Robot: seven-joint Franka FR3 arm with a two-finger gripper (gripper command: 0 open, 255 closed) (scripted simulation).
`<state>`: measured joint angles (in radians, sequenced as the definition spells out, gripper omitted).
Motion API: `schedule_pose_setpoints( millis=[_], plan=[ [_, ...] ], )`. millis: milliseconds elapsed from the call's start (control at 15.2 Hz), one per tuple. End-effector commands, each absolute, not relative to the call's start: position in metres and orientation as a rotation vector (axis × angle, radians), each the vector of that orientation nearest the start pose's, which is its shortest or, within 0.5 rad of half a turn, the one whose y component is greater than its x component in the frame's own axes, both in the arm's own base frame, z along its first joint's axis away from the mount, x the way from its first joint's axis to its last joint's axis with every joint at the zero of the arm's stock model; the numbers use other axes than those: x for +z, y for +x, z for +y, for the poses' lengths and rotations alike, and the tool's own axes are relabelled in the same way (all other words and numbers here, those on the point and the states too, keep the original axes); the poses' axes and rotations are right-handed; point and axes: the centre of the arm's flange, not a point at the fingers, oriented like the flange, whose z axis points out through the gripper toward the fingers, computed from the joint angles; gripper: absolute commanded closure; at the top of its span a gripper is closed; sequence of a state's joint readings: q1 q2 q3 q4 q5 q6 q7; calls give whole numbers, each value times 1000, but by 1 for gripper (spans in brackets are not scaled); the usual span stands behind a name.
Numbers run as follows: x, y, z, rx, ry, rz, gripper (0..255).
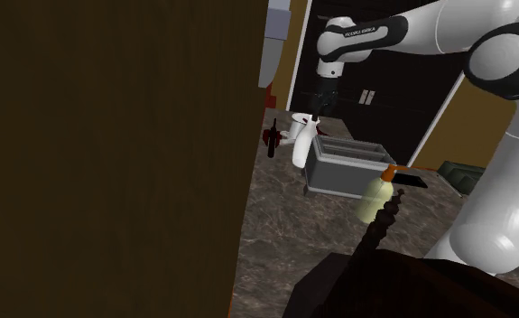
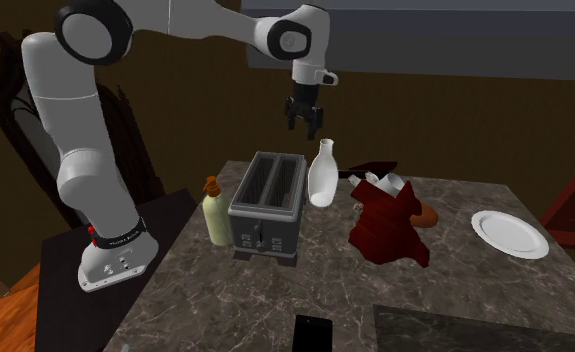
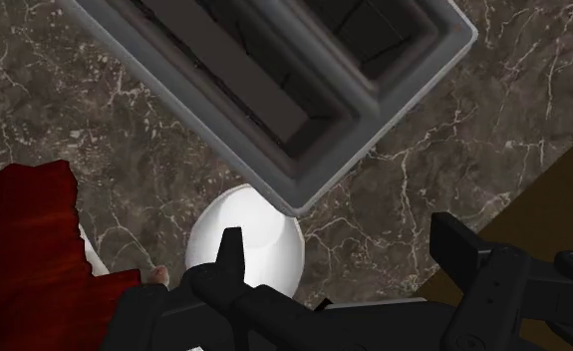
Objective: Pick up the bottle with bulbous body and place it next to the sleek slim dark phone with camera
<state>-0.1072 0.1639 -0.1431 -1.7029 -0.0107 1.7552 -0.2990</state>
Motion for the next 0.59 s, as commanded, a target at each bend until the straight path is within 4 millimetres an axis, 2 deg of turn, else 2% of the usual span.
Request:
schedule_pose_setpoints(
  millis=[0,396,528],
  plan=[
    [479,604,-160,175,-3140,-81,0],
    [466,670,-196,160,-3144,-78,0],
    [456,669,-197,160,-3144,-78,0]
  ],
)
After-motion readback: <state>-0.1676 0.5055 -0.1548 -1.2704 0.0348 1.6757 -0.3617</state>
